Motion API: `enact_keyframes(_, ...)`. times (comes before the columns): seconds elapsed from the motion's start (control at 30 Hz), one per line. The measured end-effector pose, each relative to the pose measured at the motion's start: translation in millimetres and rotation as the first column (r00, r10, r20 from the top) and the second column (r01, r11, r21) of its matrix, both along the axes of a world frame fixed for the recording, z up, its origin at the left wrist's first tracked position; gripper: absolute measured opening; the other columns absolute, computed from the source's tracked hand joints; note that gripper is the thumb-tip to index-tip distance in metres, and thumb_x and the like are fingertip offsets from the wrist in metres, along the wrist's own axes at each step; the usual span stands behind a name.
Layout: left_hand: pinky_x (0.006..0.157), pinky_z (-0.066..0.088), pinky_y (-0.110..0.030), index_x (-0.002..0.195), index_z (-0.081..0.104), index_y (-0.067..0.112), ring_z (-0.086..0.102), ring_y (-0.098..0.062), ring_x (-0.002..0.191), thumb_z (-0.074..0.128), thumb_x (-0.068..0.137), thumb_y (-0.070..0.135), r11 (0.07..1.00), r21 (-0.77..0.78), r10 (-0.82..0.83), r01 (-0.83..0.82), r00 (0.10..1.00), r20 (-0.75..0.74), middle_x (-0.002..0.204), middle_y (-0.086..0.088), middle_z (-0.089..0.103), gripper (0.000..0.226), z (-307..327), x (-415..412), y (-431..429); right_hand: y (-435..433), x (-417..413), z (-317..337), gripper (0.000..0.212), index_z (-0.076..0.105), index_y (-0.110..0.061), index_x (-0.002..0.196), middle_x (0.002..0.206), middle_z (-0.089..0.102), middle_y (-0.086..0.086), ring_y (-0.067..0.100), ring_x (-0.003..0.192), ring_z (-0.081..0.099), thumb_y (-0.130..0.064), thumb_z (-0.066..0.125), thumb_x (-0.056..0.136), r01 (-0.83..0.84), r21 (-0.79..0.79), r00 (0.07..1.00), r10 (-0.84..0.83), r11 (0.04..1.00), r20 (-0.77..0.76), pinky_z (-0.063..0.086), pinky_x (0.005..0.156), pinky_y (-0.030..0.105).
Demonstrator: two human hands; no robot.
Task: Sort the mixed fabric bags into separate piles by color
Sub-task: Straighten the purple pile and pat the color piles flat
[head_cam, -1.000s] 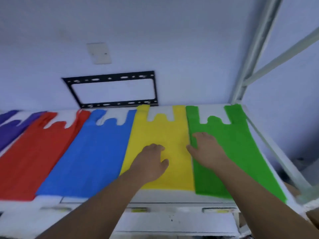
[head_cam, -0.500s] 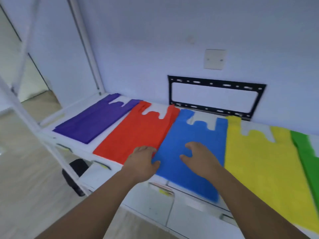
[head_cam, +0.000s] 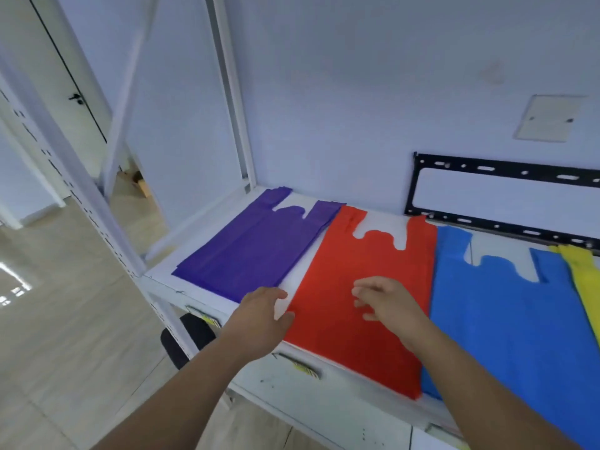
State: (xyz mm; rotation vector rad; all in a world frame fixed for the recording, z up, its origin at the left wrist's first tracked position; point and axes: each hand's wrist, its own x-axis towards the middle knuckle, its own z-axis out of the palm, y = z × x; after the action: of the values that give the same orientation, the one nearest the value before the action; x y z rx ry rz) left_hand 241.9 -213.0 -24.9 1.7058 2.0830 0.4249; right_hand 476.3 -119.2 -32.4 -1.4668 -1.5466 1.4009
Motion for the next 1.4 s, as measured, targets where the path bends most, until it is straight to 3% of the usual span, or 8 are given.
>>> enact_keyframes(0.23, 0.113, 0.033, -0.028, 0.147, 0.043, 0.026, 0.039, -0.014, 0.139, 0.052, 0.098, 0.05, 0.997, -0.069, -0.042, 0.035, 0.994, -0.101, 0.154, 0.009, 0.041, 0.056, -11, -78, 38, 73, -87, 1, 0.01, 0.067, -0.01, 0.1, 0.112, 0.07, 0.019, 0.031, 0.1, 0.07, -0.012, 0.06, 0.093, 0.06, -0.217, 0.971, -0.107, 0.974, -0.212, 0.059, 0.083, 0.038)
enact_keyframes(0.37, 0.12, 0.028, -0.033, 0.153, 0.035, 0.029, 0.029, -0.014, 0.147, 0.043, 0.097, 0.061, 0.988, -0.101, -0.132, 0.115, 0.975, -0.177, 0.161, 0.008, 0.032, 0.065, -21, -110, 68, 102, -120, 0, 0.039, 0.053, 0.02, 0.116, 0.096, 0.05, 0.011, 0.027, 0.089, 0.055, -0.011, 0.058, 0.093, 0.051, -0.287, 0.971, -0.115, 0.957, -0.212, 0.054, 0.092, 0.04)
enact_keyframes(0.47, 0.11, 0.04, -0.037, 0.152, 0.03, 0.032, 0.039, -0.018, 0.136, 0.039, 0.094, 0.068, 0.963, -0.151, -0.261, 0.225, 0.921, -0.29, 0.147, 0.006, 0.04, 0.07, -23, -125, 92, 125, -140, 0, 0.039, 0.055, 0.011, 0.121, 0.134, 0.019, 0.019, 0.035, 0.112, 0.062, -0.015, 0.063, 0.094, 0.117, -0.354, 0.941, -0.217, 0.928, -0.259, 0.053, 0.093, 0.038)
enact_keyframes(0.57, 0.103, 0.043, -0.039, 0.15, 0.028, 0.033, 0.042, -0.021, 0.126, 0.041, 0.088, 0.074, 0.91, -0.191, -0.414, 0.368, 0.834, -0.365, 0.137, 0.003, 0.039, 0.075, -23, -140, 115, 151, -161, 1, 0.026, 0.06, -0.004, 0.116, 0.113, 0.06, 0.017, 0.024, 0.1, 0.062, -0.016, 0.064, 0.092, 0.244, -0.365, 0.908, -0.344, 0.899, -0.238, 0.052, 0.094, 0.036)
enact_keyframes(0.83, 0.1, 0.044, -0.038, 0.135, 0.038, 0.026, 0.043, -0.019, 0.114, 0.038, 0.085, 0.076, 0.808, -0.168, -0.588, 0.565, 0.752, -0.299, 0.126, 0.004, 0.044, 0.071, -28, -159, 136, 212, -205, 9, 0.012, 0.064, -0.008, 0.091, 0.071, 0.061, 0.005, 0.012, 0.047, 0.052, -0.02, 0.068, 0.087, 0.514, -0.249, 0.856, -0.509, 0.821, 0.089, 0.034, 0.037, 0.015)
enact_keyframes(1.07, 0.098, 0.047, -0.037, 0.132, 0.037, 0.026, 0.046, -0.017, 0.112, 0.041, 0.085, 0.076, 0.789, -0.142, -0.614, 0.598, 0.76, -0.214, 0.125, 0.006, 0.046, 0.069, -36, -167, 145, 243, -204, 13, 0.027, 0.065, -0.02, 0.105, 0.095, 0.073, 0.007, 0.022, 0.075, 0.069, -0.004, 0.056, 0.085, 0.586, -0.085, 0.777, -0.588, 0.806, -0.226, 0.057, 0.067, 0.034)
enact_keyframes(1.27, 0.088, 0.052, -0.034, 0.12, 0.052, 0.035, 0.056, -0.009, 0.101, 0.051, 0.09, 0.063, 0.833, -0.106, -0.545, 0.543, 0.838, 0.009, 0.112, 0.014, 0.058, 0.041, -18, -175, 172, 245, -198, -7, 0.01, 0.064, -0.009, 0.086, 0.076, 0.055, 0.008, 0.021, 0.068, 0.05, -0.014, 0.058, 0.08, 0.614, -0.11, 0.79, -0.607, 0.782, 0.087, 0.036, 0.058, 0.034)
enact_keyframes(1.4, 0.093, 0.053, -0.036, 0.113, 0.064, 0.03, 0.064, -0.014, 0.099, 0.061, 0.091, 0.044, 0.973, 0.12, -0.218, 0.199, 0.96, 0.177, 0.109, 0.01, 0.067, 0.027, -23, -199, 252, 249, -197, -11, 0.015, 0.064, -0.001, 0.091, 0.073, 0.043, 0.006, 0.019, 0.066, 0.037, -0.006, 0.051, 0.086, 0.58, -0.023, 0.808, -0.572, 0.814, 0.145, 0.03, 0.06, 0.034)
